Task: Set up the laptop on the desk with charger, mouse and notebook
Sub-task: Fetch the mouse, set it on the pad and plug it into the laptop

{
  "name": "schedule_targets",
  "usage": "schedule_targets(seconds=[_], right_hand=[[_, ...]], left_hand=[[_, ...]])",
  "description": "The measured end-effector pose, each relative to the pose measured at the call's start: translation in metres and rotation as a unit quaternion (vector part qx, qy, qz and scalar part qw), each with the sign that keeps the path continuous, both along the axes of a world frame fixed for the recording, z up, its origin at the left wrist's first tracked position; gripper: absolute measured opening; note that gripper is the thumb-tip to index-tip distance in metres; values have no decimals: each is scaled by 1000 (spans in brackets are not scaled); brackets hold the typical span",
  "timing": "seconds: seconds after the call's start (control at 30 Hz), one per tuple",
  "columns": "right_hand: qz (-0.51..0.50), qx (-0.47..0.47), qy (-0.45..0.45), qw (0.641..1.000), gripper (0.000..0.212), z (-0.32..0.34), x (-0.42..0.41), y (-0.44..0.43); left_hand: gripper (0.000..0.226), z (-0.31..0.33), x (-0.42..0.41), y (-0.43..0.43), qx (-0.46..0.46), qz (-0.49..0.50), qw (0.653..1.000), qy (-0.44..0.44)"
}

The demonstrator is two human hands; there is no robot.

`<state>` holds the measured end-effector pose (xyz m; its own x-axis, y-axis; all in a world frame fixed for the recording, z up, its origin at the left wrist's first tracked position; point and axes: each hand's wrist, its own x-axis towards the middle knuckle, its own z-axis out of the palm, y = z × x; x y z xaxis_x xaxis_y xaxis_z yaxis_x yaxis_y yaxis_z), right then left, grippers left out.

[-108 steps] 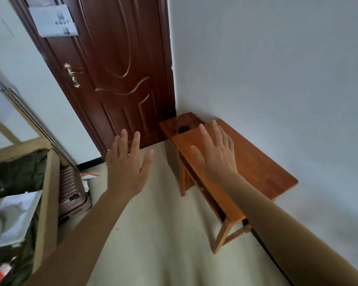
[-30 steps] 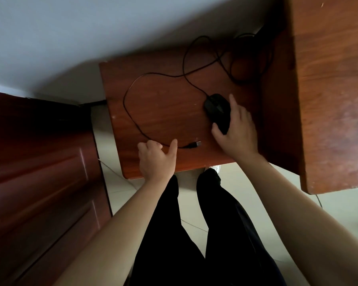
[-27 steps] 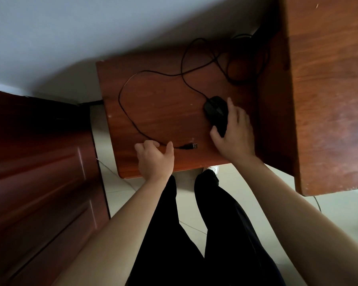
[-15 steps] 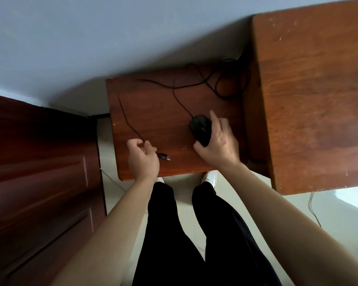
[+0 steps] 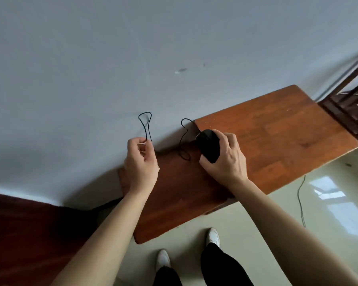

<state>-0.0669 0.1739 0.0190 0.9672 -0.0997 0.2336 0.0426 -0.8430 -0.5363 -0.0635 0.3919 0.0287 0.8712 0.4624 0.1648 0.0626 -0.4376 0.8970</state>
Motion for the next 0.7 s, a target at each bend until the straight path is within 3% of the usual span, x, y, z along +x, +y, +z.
schedule_targets(seconds=[0.13, 0.23, 0.47, 0.7], right_hand=[[-86, 16, -61, 994, 76, 59, -24, -28], [-186, 22, -129, 974, 77, 112, -77, -90], [-289, 19, -185, 939, 78, 158, -147, -197], [-368, -19, -229, 901, 79, 182, -275, -392]], left_hand=[[8, 66, 18, -30, -29, -71, 994, -73], [9, 132, 12, -102, -72, -176, 975, -118], [13, 188, -19, -219, -92, -312, 931, -167], [14, 221, -87, -444, -104, -423, 877, -202]])
